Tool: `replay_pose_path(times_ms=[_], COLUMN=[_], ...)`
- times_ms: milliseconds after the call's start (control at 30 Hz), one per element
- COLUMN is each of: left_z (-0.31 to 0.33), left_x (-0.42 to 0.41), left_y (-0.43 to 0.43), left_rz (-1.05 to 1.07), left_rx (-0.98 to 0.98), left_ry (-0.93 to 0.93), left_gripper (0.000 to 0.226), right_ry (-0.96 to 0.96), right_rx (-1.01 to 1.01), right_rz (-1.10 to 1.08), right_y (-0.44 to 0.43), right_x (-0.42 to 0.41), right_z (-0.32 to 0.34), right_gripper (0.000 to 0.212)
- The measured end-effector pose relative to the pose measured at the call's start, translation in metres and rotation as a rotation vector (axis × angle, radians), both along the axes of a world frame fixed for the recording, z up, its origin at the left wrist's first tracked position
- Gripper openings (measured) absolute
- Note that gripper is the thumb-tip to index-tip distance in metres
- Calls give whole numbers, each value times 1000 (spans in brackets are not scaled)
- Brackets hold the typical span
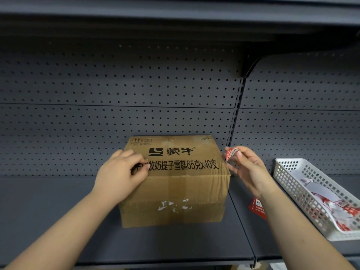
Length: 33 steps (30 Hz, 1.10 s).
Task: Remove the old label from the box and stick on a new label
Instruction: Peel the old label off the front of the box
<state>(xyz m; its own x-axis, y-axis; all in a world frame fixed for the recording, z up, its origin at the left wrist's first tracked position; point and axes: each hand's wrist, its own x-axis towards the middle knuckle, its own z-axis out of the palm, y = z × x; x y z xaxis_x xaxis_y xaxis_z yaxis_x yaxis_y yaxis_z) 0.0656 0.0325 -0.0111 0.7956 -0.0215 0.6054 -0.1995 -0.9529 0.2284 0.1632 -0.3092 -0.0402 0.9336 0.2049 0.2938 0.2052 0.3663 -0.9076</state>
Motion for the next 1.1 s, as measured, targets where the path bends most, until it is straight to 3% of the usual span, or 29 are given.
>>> replay_pose_path(times_ms=[167,267,433,500,600,667,767,867,933,1033,1100], left_z=[0,1,0,0,-1,-1,0,0,0,0,0], left_x=[0,-1,0,0,0,0,0,0,-1,-1,0], left_y=[0,0,0,0,0,0,0,0,0,0,-1], left_rz=[1,-1,5,4,4,0,-2,-1,5,4,10], left_rx=[-12,0,6,6,14,16,14,9,4,7,21], left_ry=[15,16,15,11,6,-3,-8,1,3,-7,-10], left_gripper=[48,50,50,50,51,51,49,49,50,49,49], right_ry=[-13,32,48,109,263,387,486,366,260,303,329], right_rx=[-226,-252,-208,-267,-343,-400,-492,-647,-588,-397,-403], right_rz=[-54,-120,-443,-549,-489,-338,-191,-322,-437,-457,-432], right_y=[9,12,19,22,28,31,35,46,55,58,56], right_x=[-6,-13,-34,-44,-56,-63,-77,-89,-94,-89,-83], right_z=[19,19,13,8,7,10,17,15,13,21,29], right_gripper=[35,40,33,47,73,78,62,60,56,36,29])
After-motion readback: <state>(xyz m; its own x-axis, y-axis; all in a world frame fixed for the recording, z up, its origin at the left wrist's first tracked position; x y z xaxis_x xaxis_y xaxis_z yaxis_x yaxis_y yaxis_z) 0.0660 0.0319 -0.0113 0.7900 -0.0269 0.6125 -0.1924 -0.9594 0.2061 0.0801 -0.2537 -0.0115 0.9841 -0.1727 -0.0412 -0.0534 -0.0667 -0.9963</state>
